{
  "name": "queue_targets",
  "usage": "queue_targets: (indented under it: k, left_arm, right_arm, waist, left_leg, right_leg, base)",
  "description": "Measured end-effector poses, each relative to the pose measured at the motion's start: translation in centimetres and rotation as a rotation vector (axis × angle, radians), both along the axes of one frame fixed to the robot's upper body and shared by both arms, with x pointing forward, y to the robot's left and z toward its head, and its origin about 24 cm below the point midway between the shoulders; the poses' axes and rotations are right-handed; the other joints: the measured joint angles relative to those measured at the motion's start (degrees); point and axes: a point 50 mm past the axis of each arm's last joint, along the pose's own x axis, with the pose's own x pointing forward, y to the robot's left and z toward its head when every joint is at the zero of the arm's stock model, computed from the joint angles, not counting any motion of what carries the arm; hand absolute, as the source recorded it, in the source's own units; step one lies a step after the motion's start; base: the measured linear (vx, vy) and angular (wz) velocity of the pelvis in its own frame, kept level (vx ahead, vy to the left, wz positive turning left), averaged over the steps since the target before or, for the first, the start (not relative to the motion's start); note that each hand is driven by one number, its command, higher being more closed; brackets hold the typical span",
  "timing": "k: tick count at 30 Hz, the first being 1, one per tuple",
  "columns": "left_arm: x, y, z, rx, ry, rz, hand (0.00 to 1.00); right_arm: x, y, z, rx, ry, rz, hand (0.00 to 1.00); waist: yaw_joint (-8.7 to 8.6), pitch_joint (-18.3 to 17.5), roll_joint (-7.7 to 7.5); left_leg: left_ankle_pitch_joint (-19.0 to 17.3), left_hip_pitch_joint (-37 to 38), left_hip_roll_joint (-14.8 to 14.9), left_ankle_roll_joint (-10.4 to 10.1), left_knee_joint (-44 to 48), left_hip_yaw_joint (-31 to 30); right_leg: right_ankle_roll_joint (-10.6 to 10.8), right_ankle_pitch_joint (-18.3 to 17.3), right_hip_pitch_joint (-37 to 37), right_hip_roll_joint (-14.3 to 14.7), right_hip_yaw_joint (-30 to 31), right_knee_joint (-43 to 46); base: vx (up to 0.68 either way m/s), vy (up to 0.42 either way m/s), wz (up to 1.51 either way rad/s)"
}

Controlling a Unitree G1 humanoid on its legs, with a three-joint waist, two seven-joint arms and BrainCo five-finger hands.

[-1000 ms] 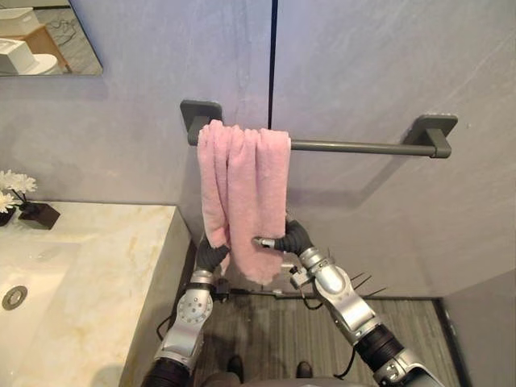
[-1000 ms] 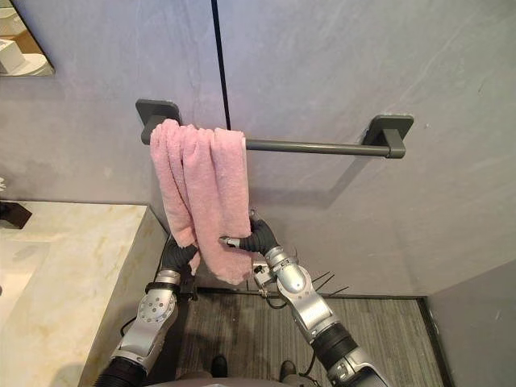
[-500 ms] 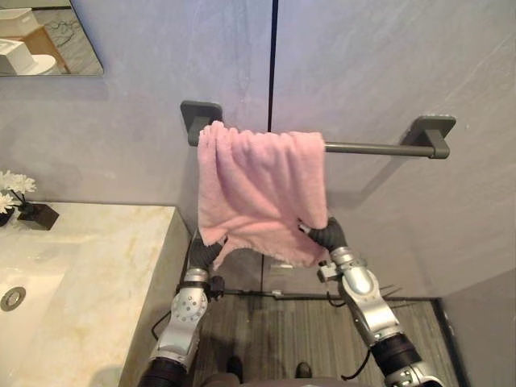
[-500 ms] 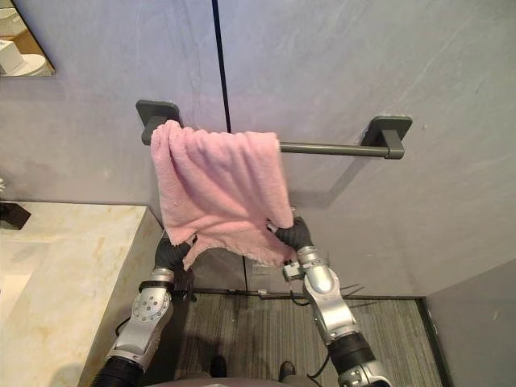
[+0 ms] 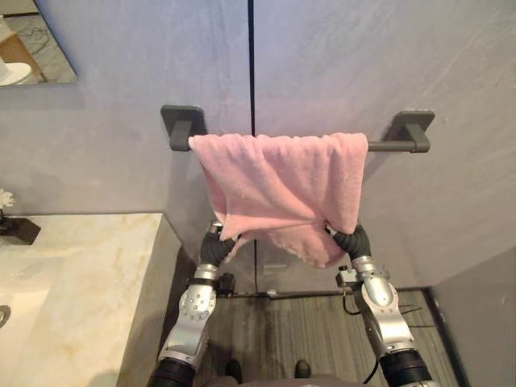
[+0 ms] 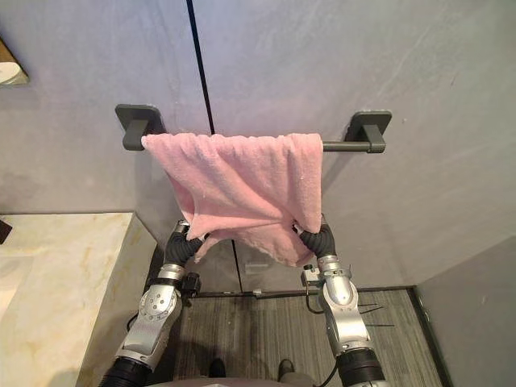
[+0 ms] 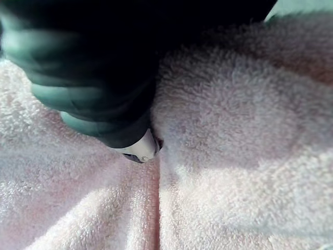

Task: Organize washtable

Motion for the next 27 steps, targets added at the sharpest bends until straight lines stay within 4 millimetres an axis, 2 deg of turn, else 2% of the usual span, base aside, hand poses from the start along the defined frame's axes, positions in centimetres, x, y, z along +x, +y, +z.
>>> queue_targets:
  k: [4, 8, 13, 20, 21, 23, 24, 27]
  left_arm:
    - [-0.1, 0.1, -0.5, -0.023, 0.026, -0.003, 1.0]
    - [-0.3, 0.2, -1.9, -0.015, 0.087, 0.0, 1.0]
    - [-0.4, -0.1, -2.9, -0.025, 0.133, 0.002, 1.0]
    - [-0.7, 0.0, -4.2, -0.018, 0.193, 0.008, 1.0]
    - [-0.7, 0.1, -4.3, -0.018, 0.196, 0.01, 1.0]
    - [-0.7, 0.3, -4.4, -0.019, 0.199, 0.021, 1.0]
    - [-0.7, 0.5, -4.4, -0.019, 0.201, 0.029, 0.0]
    - [-0.8, 0.8, -4.5, -0.02, 0.206, 0.043, 0.0]
  right_arm:
    - [0.0, 0.2, -0.6, 0.024, 0.022, -0.007, 1.0]
    - [0.5, 0.5, -1.1, 0.051, 0.038, -0.012, 1.0]
    - [1.0, 0.7, -1.7, 0.103, 0.059, -0.035, 1.0]
    - [1.6, 1.4, -2.4, 0.123, 0.091, -0.033, 1.0]
    - [1.6, 1.5, -2.5, 0.124, 0.096, -0.032, 0.0]
    - [1.6, 1.4, -2.6, 0.123, 0.104, -0.034, 0.0]
    - [1.6, 1.3, -2.9, 0.122, 0.115, -0.039, 0.0]
    - [1.5, 0.8, -3.0, 0.119, 0.121, -0.074, 0.0]
  waist:
    - [-0.21, -0.03, 0.09]
    - [-0.35, -0.17, 0.42]
    - [-0.48, -0.81, 1.65]
    - [-0.88, -0.8, 1.71]
    - [-0.89, -0.8, 1.71]
    - [-0.9, -0.81, 1.7]
    - [-0.92, -0.8, 1.7]
    - [-0.93, -0.79, 1.69]
  left_leg:
    - [0.01, 0.02, -0.01, -0.01, 0.09, 0.01]
    - [0.03, 0.1, -0.02, -0.02, 0.14, 0.0]
    - [0.04, 0.25, -0.12, -0.01, -0.1, -0.06]
    - [0.67, 1.17, -0.12, -0.03, -1.17, -0.35]
    - [0.67, 1.18, -0.13, -0.03, -1.18, -0.35]
    - [0.67, 1.25, -0.12, -0.03, -1.24, -0.37]
    - [0.67, 1.27, -0.12, -0.03, -1.32, -0.38]
    - [0.66, 1.27, -0.12, -0.03, -1.58, -0.4]
  right_leg:
    - [0.0, 0.0, 0.01, 0.09, -0.01, 0.09]
    - [-0.02, 0.01, 0.06, 0.09, 0.0, 0.17]
    - [-0.02, 0.01, 0.13, 0.03, -0.16, 0.12]
    - [-0.03, -0.04, 0.9, 0.07, -0.88, -0.06]
    - [-0.03, -0.04, 0.91, 0.07, -0.88, -0.06]
    - [-0.03, -0.04, 0.95, 0.07, -0.88, -0.05]
    - [-0.03, -0.04, 0.96, 0.07, -0.89, -0.05]
    - [-0.03, -0.04, 1.07, 0.04, -1.12, -0.15]
  base:
    - [-0.03, -0.013, 0.0]
    - [-0.04, -0.016, 0.0]
    - [-0.01, -0.006, 0.0]
    - [-0.02, -0.015, 0.02]
    - [-0.05, -0.019, 0.0]
    - [-0.04, -0.016, 0.0]
    - [-0.03, -0.016, 0.0]
    - [-0.04, -0.021, 0.03]
